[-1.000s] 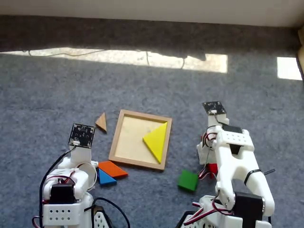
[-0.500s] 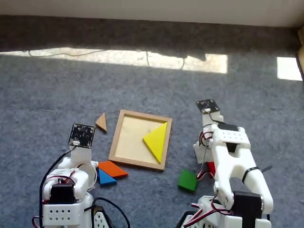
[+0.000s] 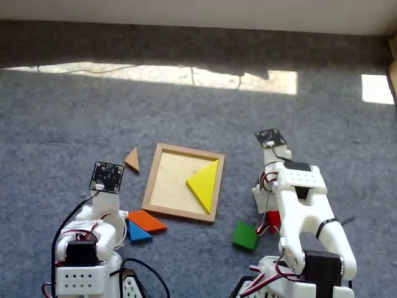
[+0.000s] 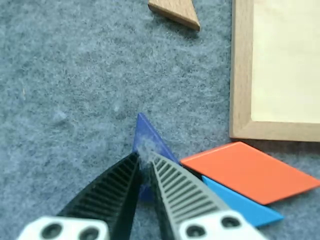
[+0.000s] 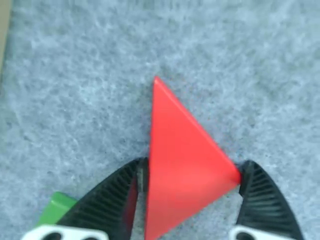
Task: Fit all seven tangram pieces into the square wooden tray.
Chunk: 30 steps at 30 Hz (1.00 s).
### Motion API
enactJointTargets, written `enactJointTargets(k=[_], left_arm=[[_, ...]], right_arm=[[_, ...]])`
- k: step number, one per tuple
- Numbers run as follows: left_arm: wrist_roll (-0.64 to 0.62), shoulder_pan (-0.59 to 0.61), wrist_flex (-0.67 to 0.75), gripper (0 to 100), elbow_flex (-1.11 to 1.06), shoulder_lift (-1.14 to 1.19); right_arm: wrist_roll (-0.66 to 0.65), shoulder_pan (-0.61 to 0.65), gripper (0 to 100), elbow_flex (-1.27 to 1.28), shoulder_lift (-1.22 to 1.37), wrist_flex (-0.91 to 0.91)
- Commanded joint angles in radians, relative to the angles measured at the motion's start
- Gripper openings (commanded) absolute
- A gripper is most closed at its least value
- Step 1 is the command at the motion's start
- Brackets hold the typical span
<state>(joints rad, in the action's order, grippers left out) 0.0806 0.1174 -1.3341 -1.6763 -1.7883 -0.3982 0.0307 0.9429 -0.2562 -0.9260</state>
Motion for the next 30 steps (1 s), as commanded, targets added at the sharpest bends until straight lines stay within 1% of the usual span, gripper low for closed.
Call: enactJointTargets(k=[1, 4, 6, 11, 16, 19, 24, 30], left_arm=[[-0.009, 0.008, -0.006, 1, -0.019, -0.033], [-0.009, 0.008, -0.006, 1, -0.019, -0.033], [-0.009, 0.008, -0.006, 1, -0.019, -0.033], [-0.009, 0.008, -0.006, 1, -0.019, -0.033], [-0.009, 0.008, -0.006, 1, -0.019, -0.033], [-0.009, 0.008, -0.006, 1, -0.019, -0.033], [-0.009, 0.008, -0.006, 1, -0.019, -0.033], [-0.009, 0.008, -0.006, 1, -0.019, -0.033]], right_arm=[[-0.003, 0.016, 24.1, -0.044, -0.004, 0.016], [0.003, -0.008, 24.1, -0.044, -0.004, 0.016], [0.034, -0.018, 23.7, -0.048, -0.004, 0.016], [0.046, -0.021, 17.0, -0.050, -0.013, 0.016], [0.049, -0.022, 16.6, -0.050, -0.013, 0.012], [0.077, -0.024, 16.6, -0.051, -0.015, 0.007], [0.080, -0.024, 16.6, -0.053, -0.016, -0.065], [0.075, -0.024, 16.6, -0.070, -0.016, -0.074]])
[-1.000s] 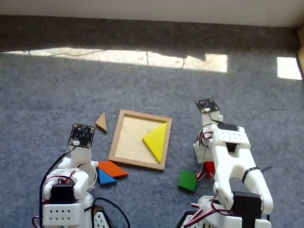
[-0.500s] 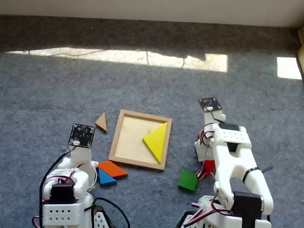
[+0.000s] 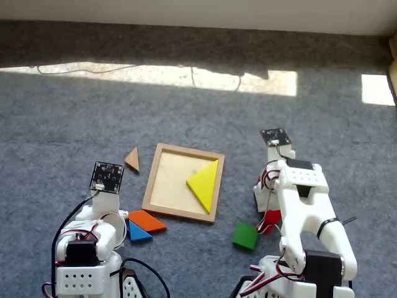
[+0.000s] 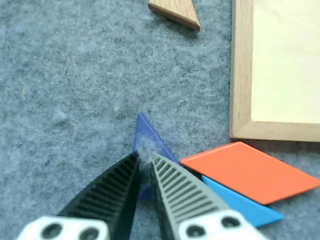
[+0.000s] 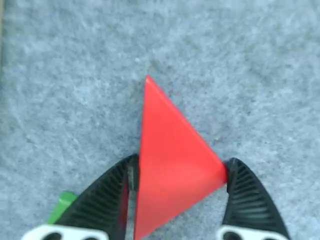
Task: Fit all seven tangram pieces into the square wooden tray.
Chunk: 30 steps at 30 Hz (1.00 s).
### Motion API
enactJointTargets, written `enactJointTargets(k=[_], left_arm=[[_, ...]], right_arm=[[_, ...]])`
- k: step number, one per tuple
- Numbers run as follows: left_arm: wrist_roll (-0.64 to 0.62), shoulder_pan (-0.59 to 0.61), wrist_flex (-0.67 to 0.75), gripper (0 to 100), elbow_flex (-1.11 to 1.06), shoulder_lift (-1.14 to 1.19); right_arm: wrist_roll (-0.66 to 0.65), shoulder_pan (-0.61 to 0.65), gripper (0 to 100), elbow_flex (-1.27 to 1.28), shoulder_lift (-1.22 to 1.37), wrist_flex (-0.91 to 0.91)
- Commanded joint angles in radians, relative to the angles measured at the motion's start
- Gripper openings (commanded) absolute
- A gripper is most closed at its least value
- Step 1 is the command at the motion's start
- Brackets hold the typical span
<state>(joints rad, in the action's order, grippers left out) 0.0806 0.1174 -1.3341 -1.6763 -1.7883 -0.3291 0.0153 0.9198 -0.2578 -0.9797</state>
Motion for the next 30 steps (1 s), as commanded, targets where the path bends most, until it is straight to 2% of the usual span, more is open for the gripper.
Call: enactJointTargets(k=[1, 4, 13, 20, 25, 27, 30], left_arm=[[-0.009, 0.008, -0.006, 1, -0.019, -0.033], [-0.009, 0.008, -0.006, 1, -0.019, -0.033], [-0.009, 0.008, -0.006, 1, -0.019, -0.033], [-0.009, 0.008, -0.006, 1, -0.019, -0.033], [-0.009, 0.008, -0.006, 1, -0.019, -0.033], [-0.009, 0.008, -0.006, 1, -0.019, -0.033], [-0.009, 0.008, -0.006, 1, -0.019, -0.033]], right_arm=[[0.006, -0.008, 16.6, -0.058, -0.015, -0.021], [0.006, -0.008, 16.6, -0.061, -0.044, -0.021], [0.011, 0.013, 16.6, 0.007, -0.349, -0.045], [0.005, 0.051, 16.6, 0.012, -0.389, -0.113], [0.012, 0.136, 16.6, -0.056, -0.387, -0.133], [0.037, 0.131, 17.0, -0.065, -0.386, -0.147], [0.084, 0.061, 18.7, -0.070, -0.389, -0.163]])
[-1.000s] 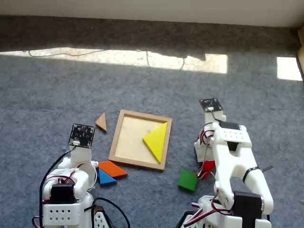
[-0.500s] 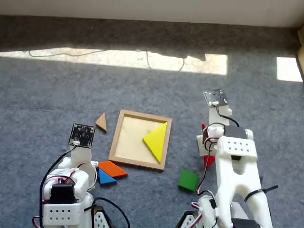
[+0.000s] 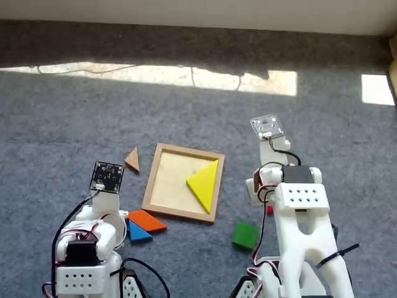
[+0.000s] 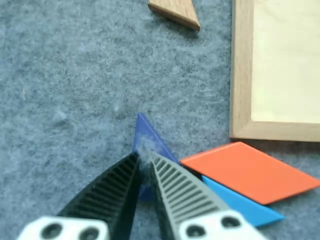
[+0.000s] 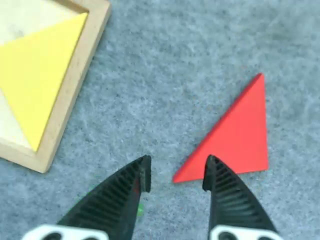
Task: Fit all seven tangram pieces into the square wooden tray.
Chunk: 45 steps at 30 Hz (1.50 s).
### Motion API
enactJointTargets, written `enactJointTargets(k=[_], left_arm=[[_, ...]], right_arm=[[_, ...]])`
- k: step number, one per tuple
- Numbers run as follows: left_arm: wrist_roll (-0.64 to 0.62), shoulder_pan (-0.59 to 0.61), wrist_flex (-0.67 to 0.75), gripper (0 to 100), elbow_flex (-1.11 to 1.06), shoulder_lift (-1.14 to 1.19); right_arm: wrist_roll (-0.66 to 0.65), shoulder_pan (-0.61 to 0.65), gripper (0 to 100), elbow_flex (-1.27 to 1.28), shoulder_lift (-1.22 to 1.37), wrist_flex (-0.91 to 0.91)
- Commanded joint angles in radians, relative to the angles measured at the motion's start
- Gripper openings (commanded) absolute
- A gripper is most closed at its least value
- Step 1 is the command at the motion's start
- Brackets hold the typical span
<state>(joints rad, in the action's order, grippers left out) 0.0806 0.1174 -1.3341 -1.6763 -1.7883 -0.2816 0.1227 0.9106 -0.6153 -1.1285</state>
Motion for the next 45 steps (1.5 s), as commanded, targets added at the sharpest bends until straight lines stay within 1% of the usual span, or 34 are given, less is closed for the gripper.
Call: enactJointTargets(k=[1, 3, 6, 8, 10, 17, 25, 29, 31, 33, 35, 36, 38, 42, 45], left_arm=[[-0.009, 0.008, -0.006, 1, -0.019, -0.033], [-0.009, 0.008, -0.006, 1, -0.019, -0.033], [-0.009, 0.008, -0.006, 1, -0.019, -0.033], [-0.009, 0.008, -0.006, 1, -0.019, -0.033], [-0.009, 0.008, -0.006, 1, -0.019, -0.033], [-0.009, 0.008, -0.006, 1, -0.019, -0.033], [-0.009, 0.008, -0.006, 1, -0.019, -0.033], [-0.009, 0.008, -0.006, 1, -0.019, -0.033], [-0.009, 0.008, -0.006, 1, -0.019, -0.033], [-0.009, 0.008, -0.006, 1, -0.019, -0.033], [-0.009, 0.008, -0.006, 1, -0.019, -0.033], [-0.009, 0.008, -0.006, 1, -0.019, -0.033], [-0.009, 0.010, -0.006, 1, -0.019, -0.033], [-0.009, 0.010, -0.006, 1, -0.019, -0.033], [-0.009, 0.010, -0.006, 1, -0.019, -0.033]], right_arm=[[0.044, -0.062, 21.1, -0.070, -0.031, -0.016], [0.092, -0.082, 27.1, -0.091, -0.021, -0.030], [0.219, -0.090, 33.6, -0.111, -0.021, -0.062], [0.307, -0.088, 35.7, -0.127, -0.021, -0.065], [0.347, -0.088, 35.8, -0.128, -0.021, -0.059], [0.353, -0.048, 35.8, -0.131, 0.001, -0.064], [0.353, -0.051, 35.9, -0.259, 0.251, -0.079], [0.347, -0.073, 36.3, -0.354, 0.272, -0.151], [0.345, -0.081, 39.3, -0.387, 0.274, -0.177], [0.347, -0.082, 45.2, -0.404, 0.280, -0.186], [0.345, -0.084, 49.5, -0.403, 0.282, -0.174], [0.345, -0.085, 50.1, -0.398, 0.282, -0.163], [0.345, -0.087, 50.1, -0.351, 0.282, -0.131], [0.345, -0.088, 50.1, -0.239, 0.283, 0.031], [0.348, -0.088, 50.0, -0.180, 0.283, 0.088]])
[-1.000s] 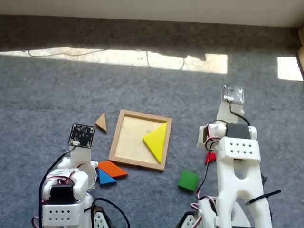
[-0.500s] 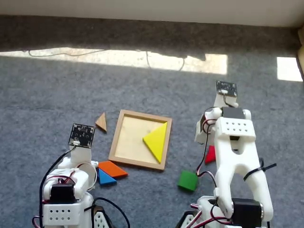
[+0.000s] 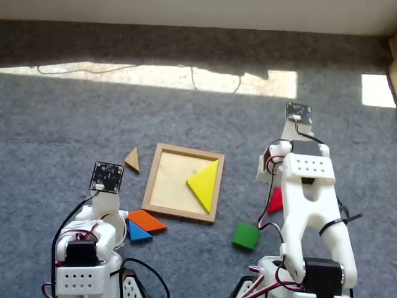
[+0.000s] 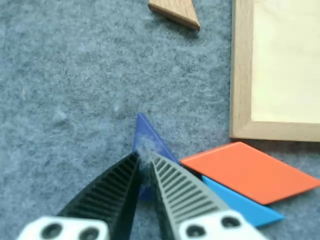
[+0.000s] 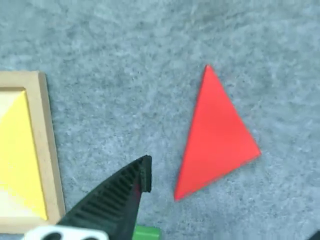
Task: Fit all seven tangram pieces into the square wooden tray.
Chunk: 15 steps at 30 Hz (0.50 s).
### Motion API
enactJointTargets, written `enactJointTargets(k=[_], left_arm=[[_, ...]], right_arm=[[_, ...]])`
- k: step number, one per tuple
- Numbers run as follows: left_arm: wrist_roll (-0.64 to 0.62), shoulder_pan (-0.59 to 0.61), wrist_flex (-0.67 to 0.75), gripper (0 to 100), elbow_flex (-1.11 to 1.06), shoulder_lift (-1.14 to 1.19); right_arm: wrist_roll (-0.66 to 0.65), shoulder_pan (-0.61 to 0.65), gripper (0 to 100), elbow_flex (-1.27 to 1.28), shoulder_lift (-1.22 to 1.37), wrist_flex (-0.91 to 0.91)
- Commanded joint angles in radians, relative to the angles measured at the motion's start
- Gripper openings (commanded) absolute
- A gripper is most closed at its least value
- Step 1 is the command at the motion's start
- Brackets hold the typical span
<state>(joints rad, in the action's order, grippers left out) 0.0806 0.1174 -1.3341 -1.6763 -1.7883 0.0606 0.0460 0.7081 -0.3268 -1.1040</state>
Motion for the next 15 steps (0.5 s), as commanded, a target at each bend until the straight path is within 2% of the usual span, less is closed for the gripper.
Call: enactJointTargets(k=[1, 8, 15], left_arm=[[-0.009, 0.010, -0.006, 1, -0.019, -0.033], [-0.009, 0.010, -0.006, 1, -0.019, -0.033], [-0.009, 0.010, -0.006, 1, -0.019, -0.033]], right_arm=[[0.009, -0.012, 50.0, 0.033, -0.005, 0.074], [0.009, -0.067, 50.0, 0.097, 0.039, 0.199], [0.006, -0.070, 50.0, 0.050, 0.213, 0.209]])
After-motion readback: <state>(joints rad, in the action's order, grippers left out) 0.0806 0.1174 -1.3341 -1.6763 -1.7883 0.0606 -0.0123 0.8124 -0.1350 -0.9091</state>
